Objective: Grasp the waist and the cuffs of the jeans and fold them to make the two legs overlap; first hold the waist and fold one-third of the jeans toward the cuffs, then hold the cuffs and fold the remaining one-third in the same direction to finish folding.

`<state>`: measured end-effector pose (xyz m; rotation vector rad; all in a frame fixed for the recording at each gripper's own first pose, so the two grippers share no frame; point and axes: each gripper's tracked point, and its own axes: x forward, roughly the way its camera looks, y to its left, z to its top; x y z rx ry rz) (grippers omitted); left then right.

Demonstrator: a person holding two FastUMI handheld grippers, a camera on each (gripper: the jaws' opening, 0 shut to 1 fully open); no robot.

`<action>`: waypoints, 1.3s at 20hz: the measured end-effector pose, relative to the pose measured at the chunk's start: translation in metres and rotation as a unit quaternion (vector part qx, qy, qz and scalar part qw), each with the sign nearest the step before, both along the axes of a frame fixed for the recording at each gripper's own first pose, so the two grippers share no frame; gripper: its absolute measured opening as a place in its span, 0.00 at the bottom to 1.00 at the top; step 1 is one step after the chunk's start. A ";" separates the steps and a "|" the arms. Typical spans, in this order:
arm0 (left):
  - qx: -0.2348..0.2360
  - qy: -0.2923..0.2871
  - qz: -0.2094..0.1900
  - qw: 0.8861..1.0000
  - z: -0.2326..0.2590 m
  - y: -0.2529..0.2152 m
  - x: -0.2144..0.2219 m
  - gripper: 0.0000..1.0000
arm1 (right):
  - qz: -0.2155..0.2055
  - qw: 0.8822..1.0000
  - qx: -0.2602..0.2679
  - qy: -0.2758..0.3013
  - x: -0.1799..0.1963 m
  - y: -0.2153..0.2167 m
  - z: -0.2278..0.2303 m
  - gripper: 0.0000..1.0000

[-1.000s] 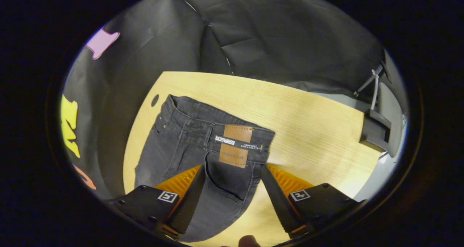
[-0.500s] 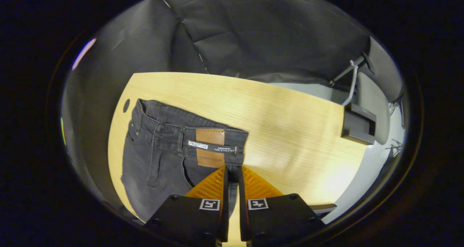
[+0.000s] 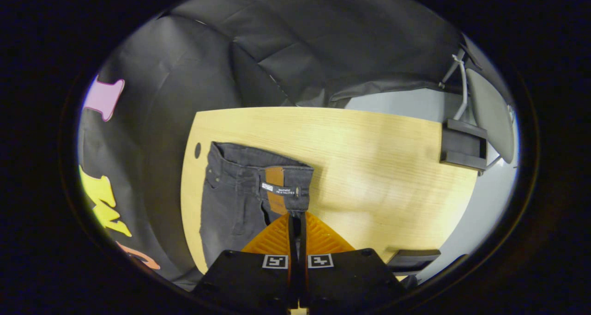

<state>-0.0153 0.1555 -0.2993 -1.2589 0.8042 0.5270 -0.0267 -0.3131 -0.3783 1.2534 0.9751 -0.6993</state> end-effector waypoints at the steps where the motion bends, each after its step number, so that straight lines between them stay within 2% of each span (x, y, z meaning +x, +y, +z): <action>1: -0.005 -0.007 -0.002 1.000 0.011 0.000 0.007 0.04 | 0.009 1.000 -0.001 -0.008 0.007 0.000 0.010 0.01; 6: -0.003 -0.037 -0.060 0.998 0.056 0.004 0.068 0.04 | 0.051 0.996 -0.017 -0.067 0.074 -0.003 0.063 0.01; 11: 0.006 -0.046 -0.103 0.994 0.067 0.011 0.144 0.04 | 0.089 0.992 -0.029 -0.085 0.161 0.001 0.078 0.01; 15: 0.005 -0.035 -0.136 0.990 0.047 0.016 0.202 0.04 | 0.109 0.990 -0.041 -0.086 0.222 0.004 0.055 0.01; 19: -0.005 -0.034 -0.141 0.989 0.014 0.014 0.264 0.04 | 0.128 0.987 -0.036 -0.088 0.263 0.004 0.011 0.01; 20: -0.002 -0.025 -0.147 0.989 0.000 0.012 0.272 0.04 | 0.133 0.987 -0.034 -0.087 0.270 0.005 0.000 0.05; 21: 0.001 -0.016 -0.150 0.989 -0.014 0.013 0.280 0.04 | 0.141 0.986 -0.034 -0.082 0.276 0.008 -0.014 0.01; 26: 0.007 0.013 -0.152 0.988 -0.057 0.013 0.298 0.04 | 0.156 0.984 -0.048 -0.067 0.294 0.011 -0.050 0.00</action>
